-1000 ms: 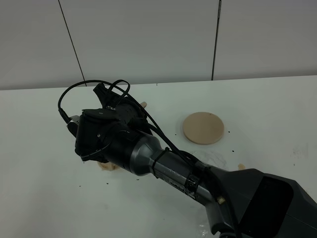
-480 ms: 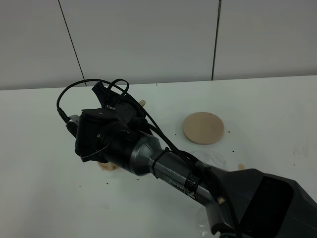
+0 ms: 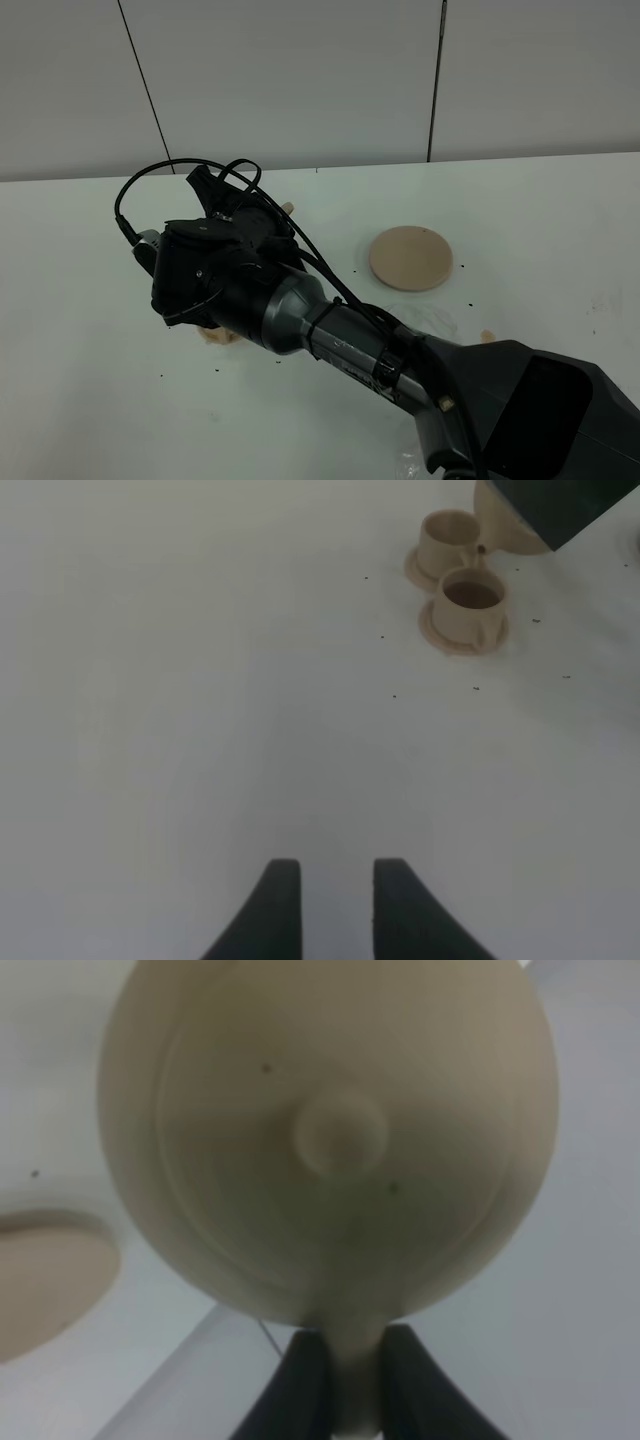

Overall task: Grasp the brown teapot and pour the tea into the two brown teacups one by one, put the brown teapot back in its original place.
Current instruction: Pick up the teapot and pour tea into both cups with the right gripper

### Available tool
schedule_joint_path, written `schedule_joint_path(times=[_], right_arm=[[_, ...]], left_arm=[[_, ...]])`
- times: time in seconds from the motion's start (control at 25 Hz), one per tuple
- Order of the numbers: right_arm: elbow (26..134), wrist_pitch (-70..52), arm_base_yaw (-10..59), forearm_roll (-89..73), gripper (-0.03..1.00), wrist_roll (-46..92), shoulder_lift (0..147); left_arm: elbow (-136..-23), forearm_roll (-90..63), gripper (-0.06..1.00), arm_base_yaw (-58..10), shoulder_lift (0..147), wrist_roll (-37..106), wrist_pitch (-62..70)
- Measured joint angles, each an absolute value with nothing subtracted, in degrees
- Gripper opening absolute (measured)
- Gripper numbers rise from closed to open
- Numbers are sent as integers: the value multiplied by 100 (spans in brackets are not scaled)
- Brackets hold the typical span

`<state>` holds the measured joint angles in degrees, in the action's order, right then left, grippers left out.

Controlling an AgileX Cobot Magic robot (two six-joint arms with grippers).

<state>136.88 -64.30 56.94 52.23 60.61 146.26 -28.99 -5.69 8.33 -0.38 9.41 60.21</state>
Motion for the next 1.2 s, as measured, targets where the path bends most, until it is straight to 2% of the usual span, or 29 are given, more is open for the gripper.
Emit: schedule_joint_path(times=[1.2], right_arm=[[13688, -6765, 5694, 4780, 9, 5350, 14626]], left_arm=[[-2899, -569, 25, 833, -38, 941, 6021]])
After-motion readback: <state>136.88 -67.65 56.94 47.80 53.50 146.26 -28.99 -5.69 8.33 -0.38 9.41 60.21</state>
